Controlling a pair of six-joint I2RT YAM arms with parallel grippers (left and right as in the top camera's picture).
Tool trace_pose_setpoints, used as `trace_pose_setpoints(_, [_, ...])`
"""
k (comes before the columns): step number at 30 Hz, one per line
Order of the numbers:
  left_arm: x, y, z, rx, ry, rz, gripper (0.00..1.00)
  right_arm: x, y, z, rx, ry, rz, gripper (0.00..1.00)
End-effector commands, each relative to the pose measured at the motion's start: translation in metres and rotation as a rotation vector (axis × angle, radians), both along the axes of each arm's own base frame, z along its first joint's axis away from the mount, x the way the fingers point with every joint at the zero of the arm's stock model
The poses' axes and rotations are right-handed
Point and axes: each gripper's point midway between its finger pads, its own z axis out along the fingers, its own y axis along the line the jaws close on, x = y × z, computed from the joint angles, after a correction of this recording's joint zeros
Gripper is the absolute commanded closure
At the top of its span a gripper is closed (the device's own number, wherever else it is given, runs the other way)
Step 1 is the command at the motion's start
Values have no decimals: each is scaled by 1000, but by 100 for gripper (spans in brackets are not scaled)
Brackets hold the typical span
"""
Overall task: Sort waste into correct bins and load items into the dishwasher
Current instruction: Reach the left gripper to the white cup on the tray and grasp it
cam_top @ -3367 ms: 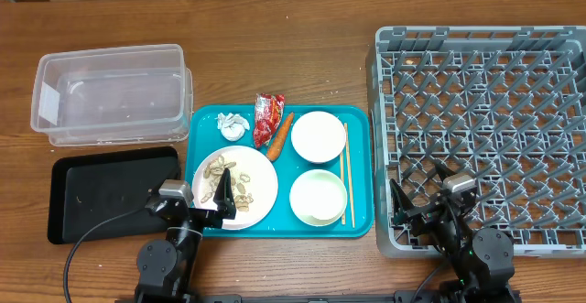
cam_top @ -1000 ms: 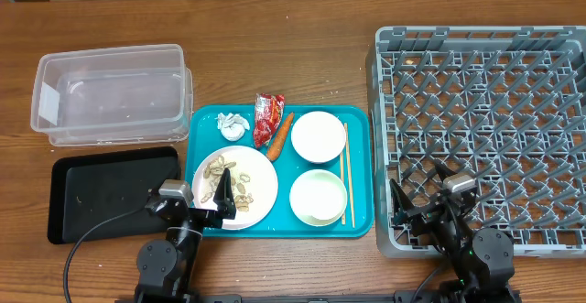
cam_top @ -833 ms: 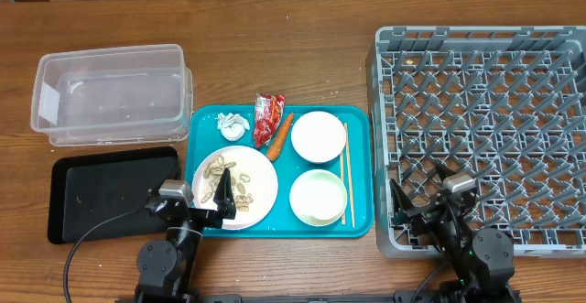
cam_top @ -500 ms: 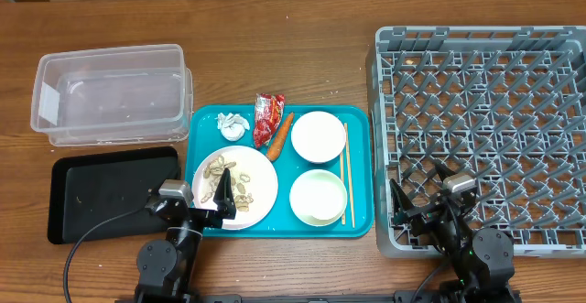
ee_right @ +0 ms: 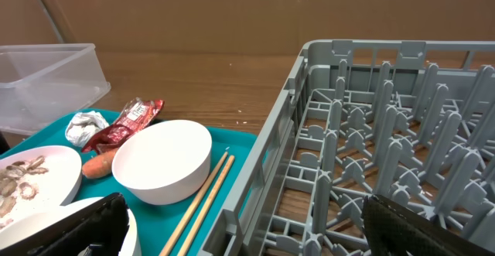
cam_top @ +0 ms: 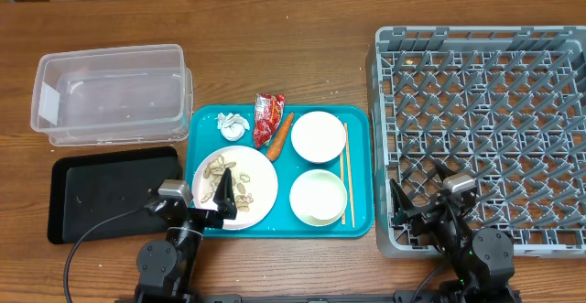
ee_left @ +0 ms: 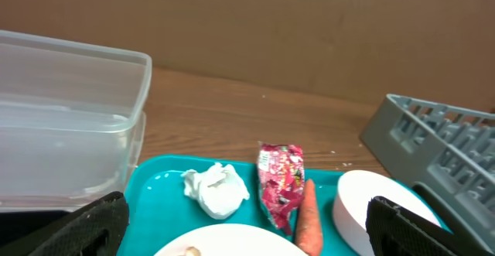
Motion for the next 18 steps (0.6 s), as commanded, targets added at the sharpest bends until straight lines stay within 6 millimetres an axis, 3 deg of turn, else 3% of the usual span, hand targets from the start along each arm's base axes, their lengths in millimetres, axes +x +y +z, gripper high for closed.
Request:
trace_pose_setpoints(1, [-3, -16, 5, -41, -16, -91, 0, -1, 2, 2, 8, -9, 9, 0])
trace_pose_setpoints(5, [-10, -28, 47, -53, -164, -172, 0, -4, 11, 32, 59, -91, 67, 0])
trace_pose_setpoints(9, [-20, -26, 93, -31, -263, -169, 0, -14, 9, 85, 138, -174, 60, 0])
trace_pose_setpoints(14, [-34, -25, 139, -18, -223, -171, 0, -31, 6, 145, 176, -164, 55, 0])
trace_pose_setpoints(18, [-33, -26, 166, -7, -138, -180, 0, -29, 6, 168, 193, -40, 37, 0])
